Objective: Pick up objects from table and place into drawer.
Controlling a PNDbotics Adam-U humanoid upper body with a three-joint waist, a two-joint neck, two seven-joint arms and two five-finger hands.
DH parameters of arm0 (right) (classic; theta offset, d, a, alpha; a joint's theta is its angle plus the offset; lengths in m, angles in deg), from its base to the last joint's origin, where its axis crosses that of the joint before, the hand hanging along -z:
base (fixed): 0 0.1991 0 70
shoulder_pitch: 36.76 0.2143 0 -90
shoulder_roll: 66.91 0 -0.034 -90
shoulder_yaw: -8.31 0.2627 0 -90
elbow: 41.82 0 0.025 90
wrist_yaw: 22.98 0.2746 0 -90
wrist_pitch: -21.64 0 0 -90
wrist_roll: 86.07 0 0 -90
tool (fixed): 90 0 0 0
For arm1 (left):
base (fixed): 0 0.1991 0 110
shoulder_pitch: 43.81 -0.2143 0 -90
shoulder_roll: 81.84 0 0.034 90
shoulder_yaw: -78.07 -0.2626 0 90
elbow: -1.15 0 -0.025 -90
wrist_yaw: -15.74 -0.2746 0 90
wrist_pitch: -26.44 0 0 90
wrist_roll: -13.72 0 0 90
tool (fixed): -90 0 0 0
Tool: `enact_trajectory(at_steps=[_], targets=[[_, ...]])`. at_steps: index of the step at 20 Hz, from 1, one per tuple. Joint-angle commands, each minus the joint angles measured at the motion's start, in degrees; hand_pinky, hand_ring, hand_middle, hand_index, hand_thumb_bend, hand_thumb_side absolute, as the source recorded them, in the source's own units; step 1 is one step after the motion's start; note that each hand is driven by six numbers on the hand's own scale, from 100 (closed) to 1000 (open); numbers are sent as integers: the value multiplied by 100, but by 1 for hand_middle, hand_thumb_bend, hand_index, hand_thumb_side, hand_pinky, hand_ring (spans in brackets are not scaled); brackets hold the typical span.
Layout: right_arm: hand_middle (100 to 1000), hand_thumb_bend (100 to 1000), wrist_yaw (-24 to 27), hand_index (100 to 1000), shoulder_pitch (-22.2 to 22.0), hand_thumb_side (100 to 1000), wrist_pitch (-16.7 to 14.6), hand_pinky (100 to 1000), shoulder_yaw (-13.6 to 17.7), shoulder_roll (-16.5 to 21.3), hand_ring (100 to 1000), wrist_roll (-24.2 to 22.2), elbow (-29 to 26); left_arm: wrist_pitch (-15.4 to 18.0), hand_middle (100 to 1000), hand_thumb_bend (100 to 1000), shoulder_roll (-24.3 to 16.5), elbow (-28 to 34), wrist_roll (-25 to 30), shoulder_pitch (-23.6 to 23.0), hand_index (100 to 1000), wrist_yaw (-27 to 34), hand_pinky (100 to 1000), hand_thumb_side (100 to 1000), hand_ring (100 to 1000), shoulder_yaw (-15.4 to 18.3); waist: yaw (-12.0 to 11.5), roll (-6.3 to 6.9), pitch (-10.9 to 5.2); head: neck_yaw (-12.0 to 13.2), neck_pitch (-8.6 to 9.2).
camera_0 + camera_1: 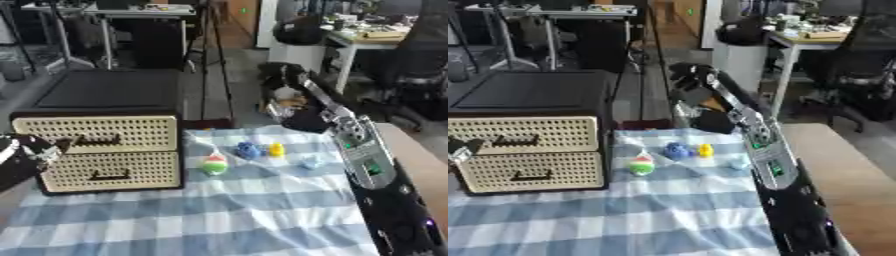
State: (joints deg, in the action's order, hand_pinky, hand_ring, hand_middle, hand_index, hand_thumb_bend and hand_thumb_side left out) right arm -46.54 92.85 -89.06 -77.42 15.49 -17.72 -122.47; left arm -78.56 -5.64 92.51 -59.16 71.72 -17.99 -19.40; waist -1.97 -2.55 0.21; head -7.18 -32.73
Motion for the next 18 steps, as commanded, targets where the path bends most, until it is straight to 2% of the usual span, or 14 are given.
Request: enact_trajectory(at_steps=[1,7,13,18], targets=[[726,100,278,895,-9,455,-36,709,27,320,720,23,-246,-35,623,419,-236,913,-115,-187,760,216,553,1000,571,196,-24,16,-68,-1,-58],[705,100,825,886,-298,453,-97,659,-27,717,684,153,-501,-41,619,442,-190,2170,-280,-789,757,664,548,1000,565,347,-72,11,-86,49,-106],[693,100,1185,885,-571,456,-99,621,-6,985,660,193,-716,505,637,433,-193,2321,-335,-1094,769,1122,568,1000,581,306,-91,7,-104,88,-138],[688,100,1309,884,-710,458,-79,618,25,1016,652,194,-849,761,637,426,-167,2323,-221,-1207,765,1289,571,1000,581,221,-93,3,-125,49,-187]])
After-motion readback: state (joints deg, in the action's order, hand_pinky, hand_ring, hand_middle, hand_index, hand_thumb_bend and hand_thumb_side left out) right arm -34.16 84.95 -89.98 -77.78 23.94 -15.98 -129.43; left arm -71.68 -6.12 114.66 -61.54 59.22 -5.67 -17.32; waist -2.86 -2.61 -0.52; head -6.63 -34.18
